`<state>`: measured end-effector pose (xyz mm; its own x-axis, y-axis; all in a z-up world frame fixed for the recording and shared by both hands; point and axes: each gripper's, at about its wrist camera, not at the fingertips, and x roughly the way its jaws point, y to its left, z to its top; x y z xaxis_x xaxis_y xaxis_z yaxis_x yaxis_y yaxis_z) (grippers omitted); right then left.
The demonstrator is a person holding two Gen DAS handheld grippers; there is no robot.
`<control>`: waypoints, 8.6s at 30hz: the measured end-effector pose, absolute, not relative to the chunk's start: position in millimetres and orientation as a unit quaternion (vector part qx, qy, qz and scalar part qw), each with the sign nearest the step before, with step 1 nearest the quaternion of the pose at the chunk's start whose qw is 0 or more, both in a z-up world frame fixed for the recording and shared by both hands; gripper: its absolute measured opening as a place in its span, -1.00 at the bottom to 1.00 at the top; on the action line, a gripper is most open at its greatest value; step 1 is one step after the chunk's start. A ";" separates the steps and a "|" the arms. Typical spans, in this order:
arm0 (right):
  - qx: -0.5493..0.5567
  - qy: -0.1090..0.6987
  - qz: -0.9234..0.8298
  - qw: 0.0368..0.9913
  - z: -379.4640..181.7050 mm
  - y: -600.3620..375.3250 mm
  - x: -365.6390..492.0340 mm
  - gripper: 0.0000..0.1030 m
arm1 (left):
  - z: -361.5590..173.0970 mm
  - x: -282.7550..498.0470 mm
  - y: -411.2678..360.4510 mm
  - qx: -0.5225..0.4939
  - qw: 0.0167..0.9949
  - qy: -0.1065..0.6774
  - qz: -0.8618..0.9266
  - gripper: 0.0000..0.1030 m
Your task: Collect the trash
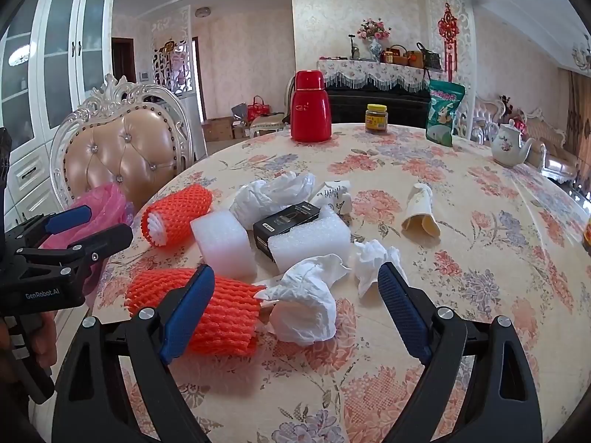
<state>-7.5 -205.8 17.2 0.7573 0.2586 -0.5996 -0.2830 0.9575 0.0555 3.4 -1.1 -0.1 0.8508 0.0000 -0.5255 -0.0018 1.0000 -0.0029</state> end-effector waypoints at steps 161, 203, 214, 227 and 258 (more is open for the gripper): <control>-0.037 0.359 0.161 0.919 29.3 -162.2 20.4 -0.59 | 46.1 -10.1 64.5 -0.049 0.959 0.272 -0.066 -0.59; -0.088 0.363 0.401 0.836 36.1 156.5 46.3 -0.57 | 39.8 -58.5 316.0 -0.164 0.941 0.272 0.121 0.22; -0.097 0.379 0.396 0.831 20.3 162.9 50.4 0.11 | 33.2 -54.1 330.6 -0.237 0.930 0.275 0.053 0.45; -0.085 0.382 0.362 0.846 14.9 136.0 60.5 0.31 | -2.9 -42.2 329.5 -0.237 0.904 0.353 0.048 0.66; -0.059 0.367 0.277 0.886 19.3 30.1 59.4 0.52 | 20.3 -34.5 266.4 -0.160 0.931 0.326 0.026 0.84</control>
<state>59.4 30.1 19.3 0.5776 0.4476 -0.6826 -0.5336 0.8399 0.0992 -34.5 266.4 20.3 0.7867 -0.0560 -0.6148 -0.1528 0.9472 -0.2818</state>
